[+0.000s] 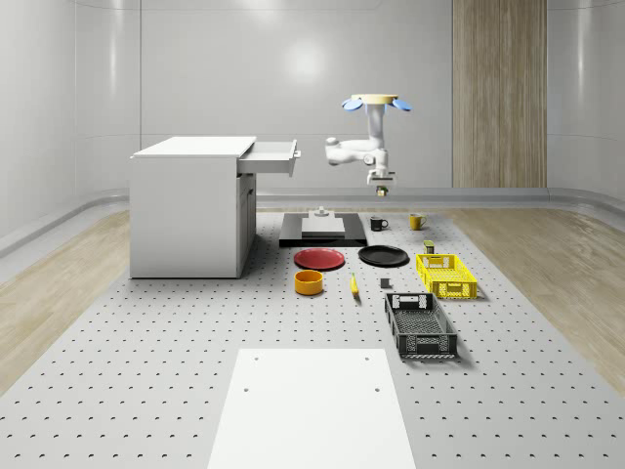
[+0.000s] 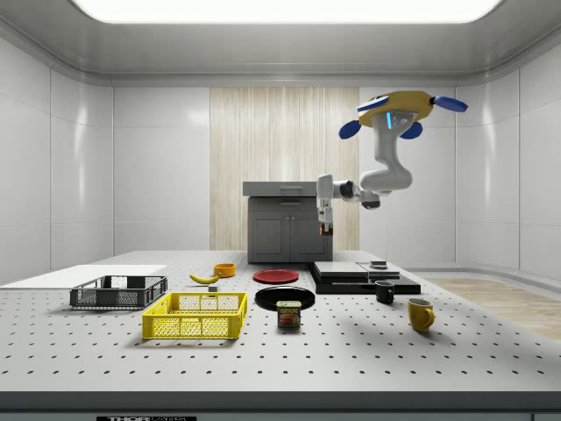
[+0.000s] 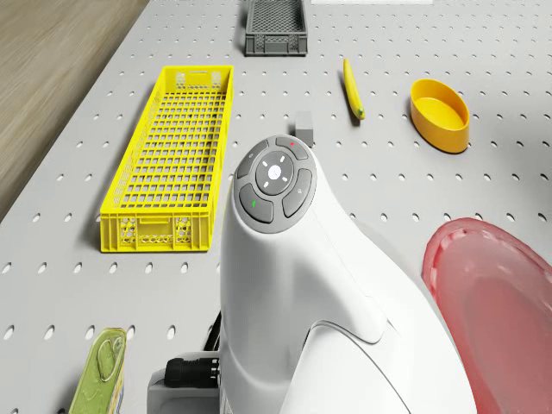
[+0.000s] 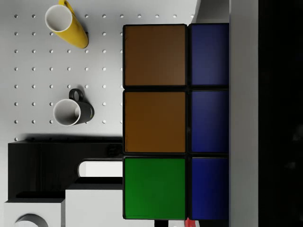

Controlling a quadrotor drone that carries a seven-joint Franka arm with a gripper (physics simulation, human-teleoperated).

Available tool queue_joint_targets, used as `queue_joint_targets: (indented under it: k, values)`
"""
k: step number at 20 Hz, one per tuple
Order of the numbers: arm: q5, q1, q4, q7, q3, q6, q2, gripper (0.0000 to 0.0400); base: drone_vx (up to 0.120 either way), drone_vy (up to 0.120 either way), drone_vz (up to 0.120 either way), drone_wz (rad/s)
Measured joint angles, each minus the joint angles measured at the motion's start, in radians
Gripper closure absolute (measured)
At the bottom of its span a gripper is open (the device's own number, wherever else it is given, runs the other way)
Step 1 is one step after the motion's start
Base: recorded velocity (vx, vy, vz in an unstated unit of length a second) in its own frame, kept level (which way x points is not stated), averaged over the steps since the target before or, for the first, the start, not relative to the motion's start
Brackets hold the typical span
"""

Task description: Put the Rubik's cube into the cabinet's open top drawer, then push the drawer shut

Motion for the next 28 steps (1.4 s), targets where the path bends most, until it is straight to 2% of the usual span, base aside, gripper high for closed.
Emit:
queue_joint_targets:
  k: [6,9,28]
  values:
    - [0.005,-0.002,0.001,0.002,0.002,0.012,-0.013,0.0075,0.0,-0.12,0.12,0.0]
    - [0.008,-0.004,0.001,0.003,0.002,0.017,-0.018,0.0075,0.093,-0.12,0.12,0.0]
    - [0.02,-0.01,0.002,0.008,0.006,0.047,-0.05,0.0075,0.0,-0.12,0.12,0.0]
